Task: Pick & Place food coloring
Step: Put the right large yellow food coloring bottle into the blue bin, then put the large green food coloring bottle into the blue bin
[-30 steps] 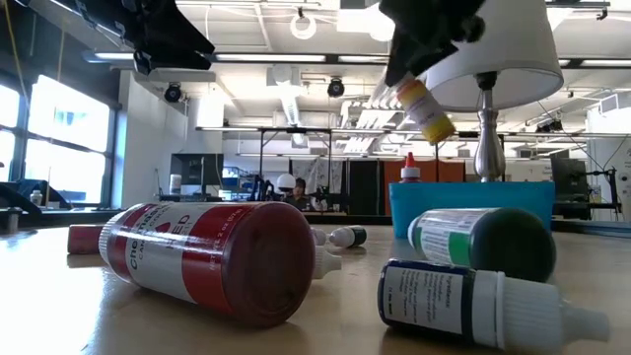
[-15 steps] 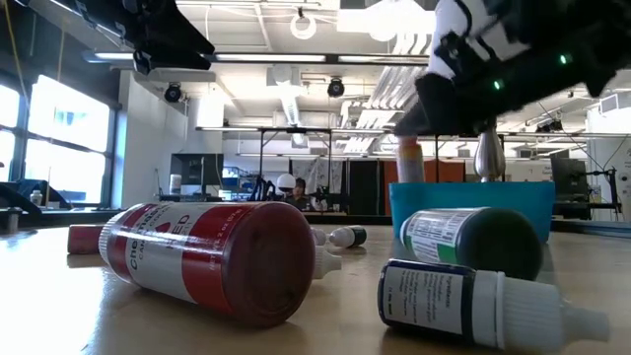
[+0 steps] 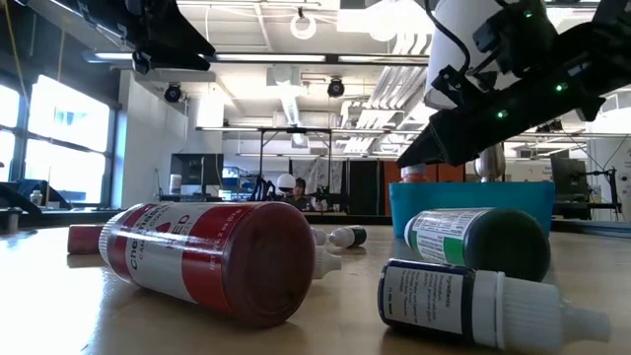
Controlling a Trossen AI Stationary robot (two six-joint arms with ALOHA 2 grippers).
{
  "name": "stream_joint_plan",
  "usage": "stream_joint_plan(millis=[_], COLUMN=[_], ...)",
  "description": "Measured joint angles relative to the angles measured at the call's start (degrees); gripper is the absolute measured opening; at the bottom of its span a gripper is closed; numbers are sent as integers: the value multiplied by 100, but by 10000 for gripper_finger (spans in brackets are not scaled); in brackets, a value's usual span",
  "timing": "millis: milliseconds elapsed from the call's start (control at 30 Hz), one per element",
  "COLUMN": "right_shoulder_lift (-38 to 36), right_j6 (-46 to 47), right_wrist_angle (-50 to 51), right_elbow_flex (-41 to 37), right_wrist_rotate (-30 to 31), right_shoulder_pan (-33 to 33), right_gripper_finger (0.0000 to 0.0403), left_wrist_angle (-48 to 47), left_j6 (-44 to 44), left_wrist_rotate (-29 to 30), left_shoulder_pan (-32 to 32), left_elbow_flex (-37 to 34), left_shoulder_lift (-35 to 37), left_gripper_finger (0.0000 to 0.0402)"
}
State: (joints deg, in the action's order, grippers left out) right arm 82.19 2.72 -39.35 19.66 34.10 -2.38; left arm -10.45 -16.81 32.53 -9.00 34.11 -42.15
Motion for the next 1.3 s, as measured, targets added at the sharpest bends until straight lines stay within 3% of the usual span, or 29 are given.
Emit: stream_joint_plan(millis=[333,667,733,800,867,933,1200,1300], right_shoulder_lift=[2,-20,-57,-125,-129,-120,78,365], right_j6=[-580,-1895,-1896,-1693,-1382,-724,1297,2691], right_wrist_angle=[-347,-2028,-2421,-2530,-2174,-1392,3740,5153], right_elbow_flex=[12,20,20,34,187,500,2806,3624], right_wrist_rotate=[-119,-171,-369,-1006,-2116,-2602,-2202,-2265], right_shoulder_pan=[214,-86,-216,-347,-500,-679,-1163,-1202], right_gripper_finger=[165,139,136,134,134,137,149,149], left_wrist_angle=[-4,-49,-50,-64,-58,-23,2,0], left_j6=[0,0,0,0,0,0,-24,-24], left_wrist_rotate=[0,-7,-9,-15,-15,-11,-3,-3], left_shoulder_pan=[-2,-2,0,-1,-1,0,-1,-1], left_elbow_flex=[0,0,0,0,0,0,0,0], left_shoulder_lift=[0,0,0,-1,0,0,0,0], left_gripper_finger=[198,198,198,198,198,198,198,198])
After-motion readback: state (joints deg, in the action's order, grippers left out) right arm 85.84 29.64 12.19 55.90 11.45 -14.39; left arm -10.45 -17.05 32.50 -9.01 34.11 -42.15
